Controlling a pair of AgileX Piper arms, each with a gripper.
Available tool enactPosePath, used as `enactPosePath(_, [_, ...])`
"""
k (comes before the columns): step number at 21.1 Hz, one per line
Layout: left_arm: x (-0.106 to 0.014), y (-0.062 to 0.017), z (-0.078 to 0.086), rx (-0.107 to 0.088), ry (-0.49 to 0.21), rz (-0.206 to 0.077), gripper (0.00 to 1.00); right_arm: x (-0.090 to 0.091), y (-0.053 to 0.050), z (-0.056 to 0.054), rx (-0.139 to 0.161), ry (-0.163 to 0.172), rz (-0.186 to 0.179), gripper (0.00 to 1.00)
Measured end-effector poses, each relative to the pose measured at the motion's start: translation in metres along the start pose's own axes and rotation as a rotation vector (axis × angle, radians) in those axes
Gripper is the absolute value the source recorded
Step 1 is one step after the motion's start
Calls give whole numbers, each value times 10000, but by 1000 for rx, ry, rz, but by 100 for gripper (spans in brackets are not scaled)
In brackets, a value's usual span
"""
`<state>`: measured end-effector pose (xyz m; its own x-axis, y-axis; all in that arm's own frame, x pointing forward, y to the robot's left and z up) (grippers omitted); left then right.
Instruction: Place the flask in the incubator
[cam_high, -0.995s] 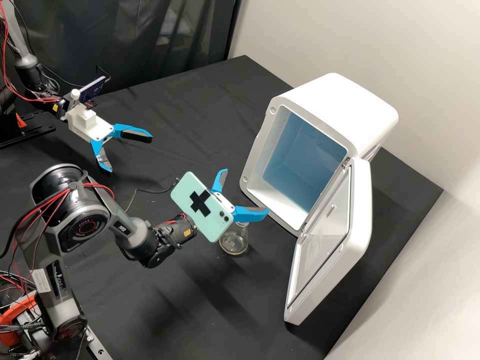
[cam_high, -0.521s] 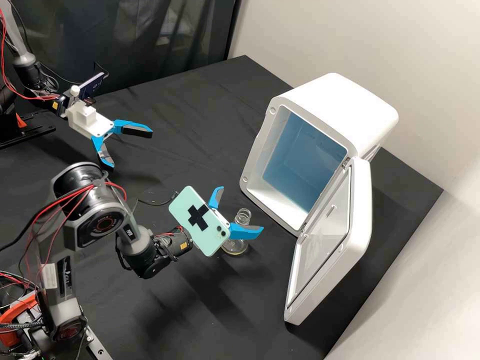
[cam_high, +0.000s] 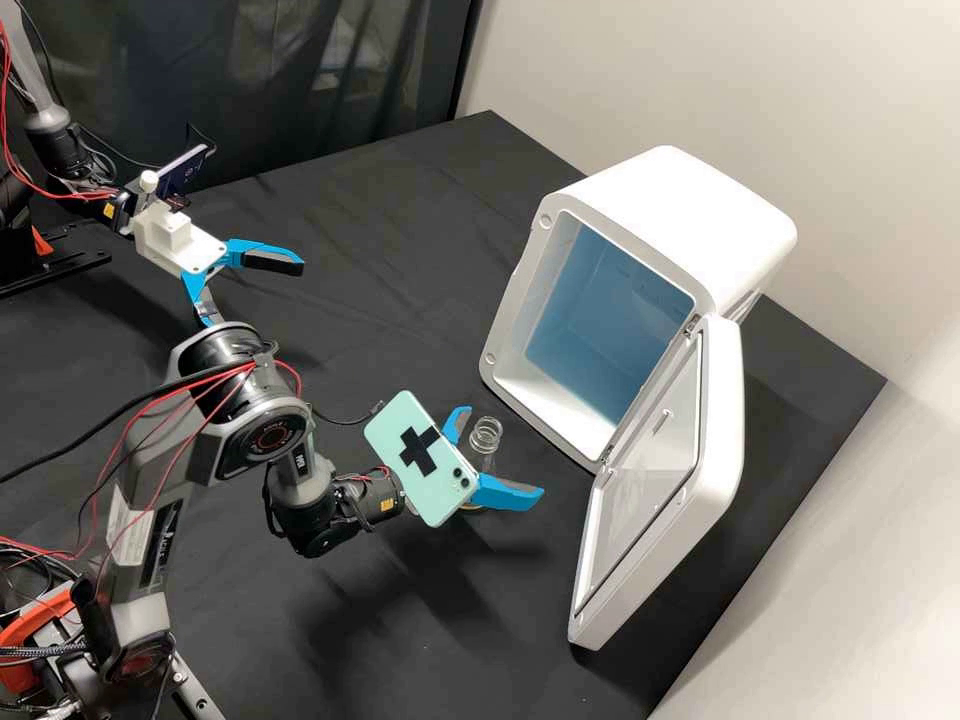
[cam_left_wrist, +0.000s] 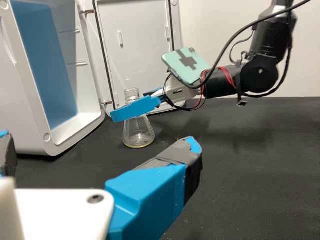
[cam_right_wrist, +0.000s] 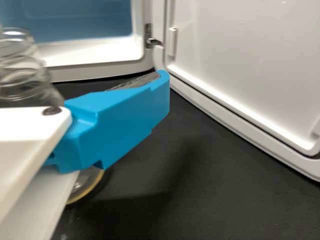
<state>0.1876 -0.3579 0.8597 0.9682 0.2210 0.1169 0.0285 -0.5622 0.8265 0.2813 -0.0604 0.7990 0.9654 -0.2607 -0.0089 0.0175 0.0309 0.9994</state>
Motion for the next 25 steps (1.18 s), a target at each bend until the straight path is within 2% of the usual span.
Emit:
enactPosePath(6, [0, 0, 0, 0, 0, 0, 100, 166, 42, 54, -1, -40, 52, 100])
enactPosePath(11, [0, 0, 0, 0, 0, 0, 100, 264, 39, 87, 7, -57, 69, 100])
enactPosePath(20, [1, -1, 4, 0, -2, 0, 100, 278, 31, 96, 7, -65, 63, 100])
enactPosePath(21, [1, -1, 4, 0, -2, 0, 100, 278, 31, 96, 7, -65, 63, 0])
enactPosePath(25, [5, -3, 20, 1, -10, -2, 100, 278, 31, 96, 7, -65, 63, 0])
